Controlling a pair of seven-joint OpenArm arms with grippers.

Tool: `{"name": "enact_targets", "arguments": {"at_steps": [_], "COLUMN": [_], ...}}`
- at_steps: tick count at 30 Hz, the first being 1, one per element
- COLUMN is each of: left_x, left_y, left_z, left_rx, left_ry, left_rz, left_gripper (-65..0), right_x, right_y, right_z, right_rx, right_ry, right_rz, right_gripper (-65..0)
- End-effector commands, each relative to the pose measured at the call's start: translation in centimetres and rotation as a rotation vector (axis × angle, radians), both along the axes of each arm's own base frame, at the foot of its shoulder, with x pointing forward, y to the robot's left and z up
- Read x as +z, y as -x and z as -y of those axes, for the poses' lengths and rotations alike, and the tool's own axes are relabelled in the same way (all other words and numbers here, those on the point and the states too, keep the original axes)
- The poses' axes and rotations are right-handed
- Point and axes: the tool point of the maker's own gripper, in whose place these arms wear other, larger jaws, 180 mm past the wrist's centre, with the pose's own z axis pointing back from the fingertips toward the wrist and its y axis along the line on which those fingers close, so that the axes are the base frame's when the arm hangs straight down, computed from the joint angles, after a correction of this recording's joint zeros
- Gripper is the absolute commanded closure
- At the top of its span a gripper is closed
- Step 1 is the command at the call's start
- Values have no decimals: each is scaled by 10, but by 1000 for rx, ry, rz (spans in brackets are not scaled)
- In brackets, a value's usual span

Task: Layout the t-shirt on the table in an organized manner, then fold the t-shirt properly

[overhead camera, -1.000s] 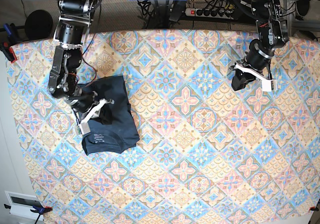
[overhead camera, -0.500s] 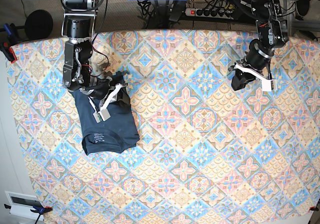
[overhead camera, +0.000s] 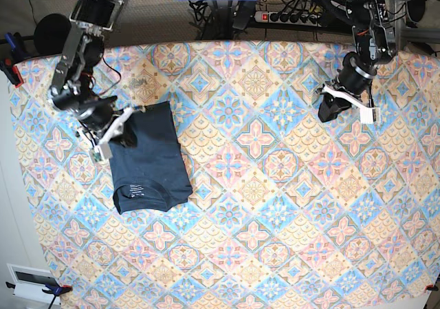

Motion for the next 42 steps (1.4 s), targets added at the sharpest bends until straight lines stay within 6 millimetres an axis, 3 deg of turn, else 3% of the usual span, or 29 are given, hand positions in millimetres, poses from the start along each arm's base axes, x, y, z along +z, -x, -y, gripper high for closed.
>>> {"name": "enact_targets", "arguments": {"at_steps": [1,5,8,14,17,20,23,27,33,35,37,42], "left_x": [17,27,35,34,27,17,4,-7,-28,-40,-51,-91], "left_y": [-6,11,25,64,90,114,151,190,224,237,236,245], "left_z": [-3,-2,1,-40,-56,-58,-58,-59,-60,-67,-70,-55], "left_rx": [-6,-47,-80,-5,26,21,13,8,42,49,51,-1], "left_ry": [-19,-66,-99,-187,-216,-224,-226,-225,-263,-322,-351,-343], "left_rz": [57,55,53,-22,-88,-161,-261,-372,-478,-523,-540,-618], "left_gripper": [0,0,0,0,0,0,0,0,0,0,0,0], "right_x": [27,12,10,-17,-18,-16,-25,-38,-52,-64,-78,-117], "right_y": [-8,34,49,99,123,141,175,215,254,270,283,322], "right_z": [-3,20,30,40,50,63,78,79,86,93,93,78], "right_rx": [2,-66,-75,-61,-69,-99,-140,-142,-148,-165,-176,-190], "right_ry": [-57,-108,-99,-71,-39,-8,23,33,73,104,82,-16], "right_rz": [97,19,-4,-139,-177,-200,-281,-389,-507,-566,-620,-765], "right_gripper": [0,0,0,0,0,0,0,0,0,0,0,0]}}
